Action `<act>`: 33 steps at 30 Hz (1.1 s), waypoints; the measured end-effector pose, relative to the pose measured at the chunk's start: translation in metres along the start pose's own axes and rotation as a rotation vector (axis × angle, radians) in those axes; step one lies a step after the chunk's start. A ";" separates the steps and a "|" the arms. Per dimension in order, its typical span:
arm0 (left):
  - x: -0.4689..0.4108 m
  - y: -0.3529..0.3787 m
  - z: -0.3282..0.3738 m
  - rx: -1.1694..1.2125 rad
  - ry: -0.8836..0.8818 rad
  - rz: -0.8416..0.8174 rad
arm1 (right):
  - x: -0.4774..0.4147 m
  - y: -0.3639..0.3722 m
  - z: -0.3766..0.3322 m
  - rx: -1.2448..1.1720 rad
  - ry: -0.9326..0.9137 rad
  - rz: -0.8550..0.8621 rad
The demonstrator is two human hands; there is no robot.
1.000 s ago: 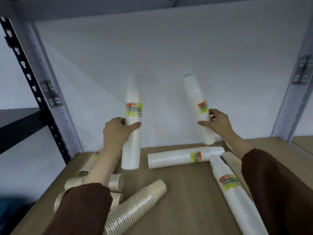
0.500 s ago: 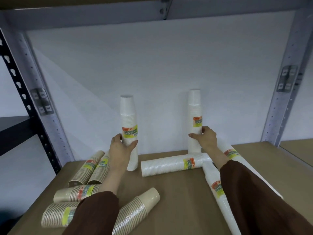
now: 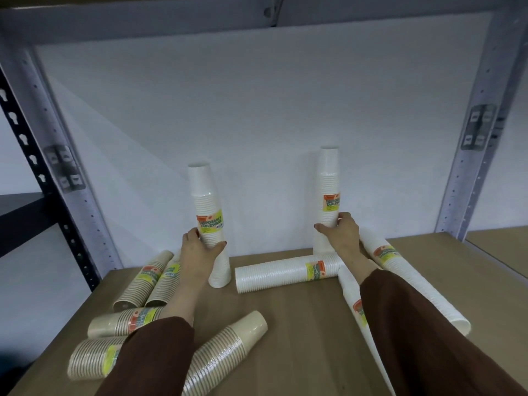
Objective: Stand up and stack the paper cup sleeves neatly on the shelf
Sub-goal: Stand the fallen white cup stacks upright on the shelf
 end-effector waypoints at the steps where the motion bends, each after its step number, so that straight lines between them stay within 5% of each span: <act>1: 0.000 0.001 0.001 -0.020 0.003 -0.021 | 0.000 0.000 -0.001 0.013 0.001 -0.009; 7: 0.010 -0.014 0.010 -0.066 0.003 0.019 | 0.000 -0.015 0.006 0.187 0.038 -0.112; 12: 0.032 -0.021 0.042 -0.113 0.227 0.159 | -0.001 -0.070 0.022 0.226 0.098 -0.040; 19: 0.049 0.059 0.089 -0.173 0.425 -0.249 | 0.011 -0.127 0.053 0.435 0.226 -0.112; 26: 0.069 0.138 0.106 -0.525 0.484 -0.665 | 0.026 -0.139 0.097 0.256 0.447 -0.313; 33: 0.080 0.164 0.098 -0.787 0.575 -0.685 | 0.038 -0.127 0.118 0.184 0.574 -0.458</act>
Point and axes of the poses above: each hand's wrist, its own x-axis away from the middle knuckle, its own y-axis out of the palm, z = x × y, the point moved 8 cm from there along -x, towards the middle knuckle, and after that the axes turned 4 degrees about y, right-handed, at the moved point
